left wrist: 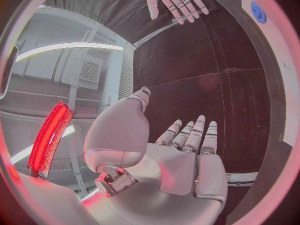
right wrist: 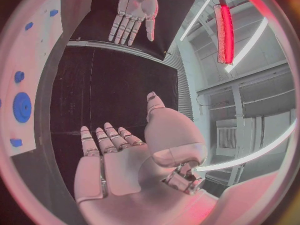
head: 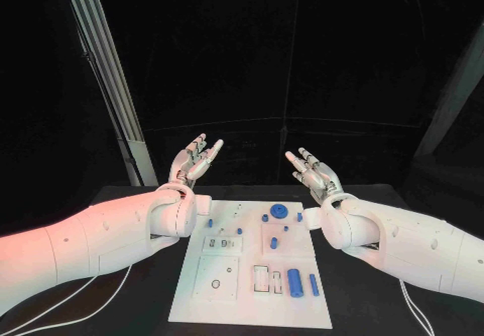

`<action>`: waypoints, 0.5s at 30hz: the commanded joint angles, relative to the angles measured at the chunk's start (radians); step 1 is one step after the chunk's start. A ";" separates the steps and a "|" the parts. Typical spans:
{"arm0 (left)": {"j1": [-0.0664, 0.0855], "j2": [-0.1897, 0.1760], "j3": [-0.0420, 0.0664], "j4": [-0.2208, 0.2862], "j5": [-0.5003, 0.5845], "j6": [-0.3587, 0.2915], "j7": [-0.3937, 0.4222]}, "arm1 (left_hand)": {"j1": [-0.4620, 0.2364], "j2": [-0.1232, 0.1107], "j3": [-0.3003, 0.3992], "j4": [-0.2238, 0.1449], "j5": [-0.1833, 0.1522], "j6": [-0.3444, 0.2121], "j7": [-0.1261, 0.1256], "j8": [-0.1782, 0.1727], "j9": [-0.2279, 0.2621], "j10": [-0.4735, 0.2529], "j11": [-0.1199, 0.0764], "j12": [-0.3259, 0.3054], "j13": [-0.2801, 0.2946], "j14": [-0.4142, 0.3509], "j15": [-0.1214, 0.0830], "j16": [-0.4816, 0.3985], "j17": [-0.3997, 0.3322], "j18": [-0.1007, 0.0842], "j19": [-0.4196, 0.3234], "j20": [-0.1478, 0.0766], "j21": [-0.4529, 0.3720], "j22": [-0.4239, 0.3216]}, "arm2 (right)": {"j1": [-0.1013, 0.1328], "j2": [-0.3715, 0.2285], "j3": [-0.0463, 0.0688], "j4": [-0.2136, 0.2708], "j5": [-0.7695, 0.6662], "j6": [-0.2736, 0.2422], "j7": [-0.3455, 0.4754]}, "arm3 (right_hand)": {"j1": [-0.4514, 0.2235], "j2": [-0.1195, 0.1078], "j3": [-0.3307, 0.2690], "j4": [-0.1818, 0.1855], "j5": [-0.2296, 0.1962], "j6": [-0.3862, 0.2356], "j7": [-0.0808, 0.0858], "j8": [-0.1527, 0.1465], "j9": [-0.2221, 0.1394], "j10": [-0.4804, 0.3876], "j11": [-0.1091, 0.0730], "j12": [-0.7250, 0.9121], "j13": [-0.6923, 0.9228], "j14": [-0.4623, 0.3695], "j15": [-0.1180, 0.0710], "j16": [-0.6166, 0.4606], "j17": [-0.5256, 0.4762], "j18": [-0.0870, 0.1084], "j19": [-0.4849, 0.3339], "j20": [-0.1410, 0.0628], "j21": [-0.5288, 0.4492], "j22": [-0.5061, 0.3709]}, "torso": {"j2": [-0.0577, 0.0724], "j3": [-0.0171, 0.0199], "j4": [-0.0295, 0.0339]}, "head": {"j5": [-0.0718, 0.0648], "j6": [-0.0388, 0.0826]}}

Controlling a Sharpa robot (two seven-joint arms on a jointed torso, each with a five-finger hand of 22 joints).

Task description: Assemble the parts on the task board

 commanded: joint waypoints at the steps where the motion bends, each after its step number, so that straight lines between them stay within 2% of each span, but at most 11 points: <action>1: 0.004 0.004 -0.002 -0.008 0.034 0.076 0.069 | 0.012 0.001 0.001 0.006 0.006 0.005 0.095 0.005 0.001 0.001 0.006 0.006 0.001 0.009 0.002 0.007 0.001 0.010 0.001 0.006 0.004 0.001 | -0.001 0.011 0.009 -0.027 -0.118 0.194 -0.064 | 0.115 0.012 -0.012 -0.048 0.012 0.057 0.145 0.012 0.012 0.074 0.041 0.130 0.019 0.081 0.032 0.028 0.014 0.024 0.038 0.016 0.022 0.011 | 0.000 -0.0002 -0.0001 | 0.000 0.000; 3: 0.004 0.004 -0.002 -0.008 0.034 0.076 0.069 | 0.011 0.003 0.001 0.006 0.006 0.009 0.099 0.006 0.002 0.006 0.009 0.007 0.002 0.015 0.004 0.009 0.002 0.010 0.001 0.006 0.004 0.001 | -0.003 0.017 0.013 -0.040 -0.135 0.222 -0.074 | 0.166 0.012 -0.005 -0.084 0.002 0.144 0.165 0.039 0.029 0.178 0.063 0.218 0.032 0.194 0.056 0.062 0.028 0.025 0.085 0.015 0.045 0.023 | 0.000 -0.0002 -0.0001 | 0.000 0.000; 4: 0.004 0.004 -0.002 -0.008 0.034 0.076 0.069 | 0.011 0.005 0.001 0.005 0.006 0.017 0.104 0.007 0.003 0.015 0.015 0.009 0.003 0.033 0.007 0.013 0.005 0.009 0.006 0.007 0.006 0.002 | -0.003 0.019 0.015 -0.045 -0.142 0.234 -0.078 | 0.208 0.010 0.005 -0.117 -0.007 0.231 0.172 0.069 0.046 0.278 0.083 0.279 0.041 0.315 0.069 0.100 0.043 0.045 0.137 0.016 0.069 0.035 | 0.000 -0.0002 -0.0001 | 0.000 0.000; 5: 0.004 0.004 -0.002 -0.008 0.034 0.076 0.069 | 0.013 0.010 0.002 0.003 0.006 0.030 0.111 0.010 0.005 0.031 0.022 0.012 0.005 0.057 0.011 0.019 0.009 0.008 0.014 0.007 0.009 0.004 | -0.003 0.021 0.016 -0.048 -0.145 0.241 -0.080 | 0.237 0.008 0.014 -0.139 -0.013 0.298 0.180 0.092 0.058 0.348 0.085 0.313 0.047 0.407 0.064 0.131 0.054 0.056 0.176 0.014 0.088 0.044 | 0.000 -0.0002 -0.0001 | 0.000 0.000; 7: 0.004 0.004 -0.002 -0.008 0.034 0.076 0.069 | 0.025 0.032 0.008 -0.011 0.004 0.133 0.145 0.035 0.019 0.170 0.062 0.045 0.023 0.138 0.030 0.042 0.021 -0.005 0.057 0.008 0.025 0.014 | -0.004 0.023 0.018 -0.053 -0.152 0.252 -0.084 | 0.293 0.003 0.031 -0.188 -0.033 0.458 0.175 0.144 0.082 0.478 0.067 0.329 0.041 0.629 0.043 0.194 0.073 0.083 0.266 0.014 0.131 0.062 | 0.000 -0.0002 -0.0001 | 0.000 0.000; 8: 0.004 0.004 -0.002 -0.008 0.034 0.076 0.069 | 0.035 0.040 0.011 -0.023 0.003 0.188 0.153 0.049 0.026 0.246 0.072 0.064 0.031 0.192 0.038 0.059 0.028 -0.015 0.095 0.007 0.038 0.021 | -0.004 0.023 0.019 -0.054 -0.153 0.254 -0.084 | 0.316 0.001 0.039 -0.212 -0.045 0.544 0.165 0.170 0.093 0.543 0.055 0.329 0.036 0.722 0.028 0.218 0.078 0.096 0.326 0.013 0.158 0.073 | 0.000 -0.0002 -0.0001 | 0.000 0.000; 9: 0.000 -0.029 -0.004 -0.014 0.050 0.131 0.088 | 0.045 0.047 0.013 -0.036 0.003 0.241 0.153 0.062 0.031 0.314 0.076 0.079 0.035 0.287 0.040 0.088 0.041 -0.021 0.162 0.006 0.063 0.035 | -0.004 -0.001 0.019 -0.101 -0.245 0.112 0.001 | 0.324 0.006 0.046 -0.227 -0.050 0.599 0.158 0.177 0.093 0.591 0.044 0.305 0.022 0.766 0.015 0.215 0.070 0.110 0.410 0.015 0.194 0.087 | 0.001 -0.0020 0.0021 | -0.009 -0.025; 10: 0.000 -0.031 -0.004 -0.013 0.050 0.134 0.091 | 0.047 0.049 0.013 -0.040 0.003 0.262 0.153 0.067 0.033 0.340 0.076 0.084 0.037 0.327 0.039 0.101 0.046 -0.020 0.194 0.007 0.076 0.041 | -0.004 -0.002 0.019 -0.104 -0.256 0.109 0.003 | 0.329 0.006 0.048 -0.234 -0.055 0.623 0.154 0.181 0.094 0.611 0.039 0.299 0.022 0.789 0.009 0.219 0.069 0.116 0.452 0.014 0.212 0.094 | 0.001 -0.0018 0.0023 | -0.008 -0.026; 12: -0.001 -0.037 -0.004 -0.010 0.051 0.141 0.096 | 0.057 0.056 0.011 -0.057 0.003 0.339 0.152 0.083 0.039 0.437 0.066 0.102 0.041 0.423 0.029 0.132 0.057 -0.010 0.331 0.005 0.128 0.067 | -0.004 -0.006 0.019 -0.109 -0.284 0.101 0.005 | 0.342 0.007 0.057 -0.256 -0.072 0.702 0.138 0.194 0.097 0.670 0.024 0.279 0.022 0.854 -0.009 0.228 0.067 0.133 0.557 0.011 0.257 0.110 | 0.002 -0.0014 0.0023 | -0.006 -0.026; 14: -0.002 -0.047 -0.004 -0.005 0.051 0.153 0.098 | 0.068 0.059 0.006 -0.079 0.002 0.431 0.144 0.100 0.043 0.566 0.050 0.123 0.044 0.491 0.009 0.152 0.060 0.008 0.499 0.005 0.190 0.094 | -0.004 -0.010 0.019 -0.114 -0.319 0.096 0.005 | 0.346 0.008 0.066 -0.281 -0.085 0.790 0.125 0.199 0.094 0.737 0.011 0.239 0.020 0.908 -0.023 0.222 0.060 0.138 0.594 0.007 0.267 0.107 | 0.006 -0.0011 0.0014 | -0.006 -0.025; 15: -0.002 -0.051 -0.005 -0.003 0.051 0.159 0.098 | 0.074 0.060 0.004 -0.088 0.002 0.474 0.140 0.108 0.046 0.628 0.045 0.135 0.047 0.527 -0.001 0.163 0.063 0.018 0.537 0.002 0.205 0.099 | -0.004 -0.013 0.019 -0.116 -0.338 0.095 0.004 | 0.344 0.010 0.070 -0.293 -0.090 0.817 0.122 0.194 0.089 0.767 0.004 0.214 0.019 0.936 -0.029 0.218 0.057 0.139 0.615 0.001 0.273 0.106 | 0.008 -0.0010 0.0015 | -0.007 -0.024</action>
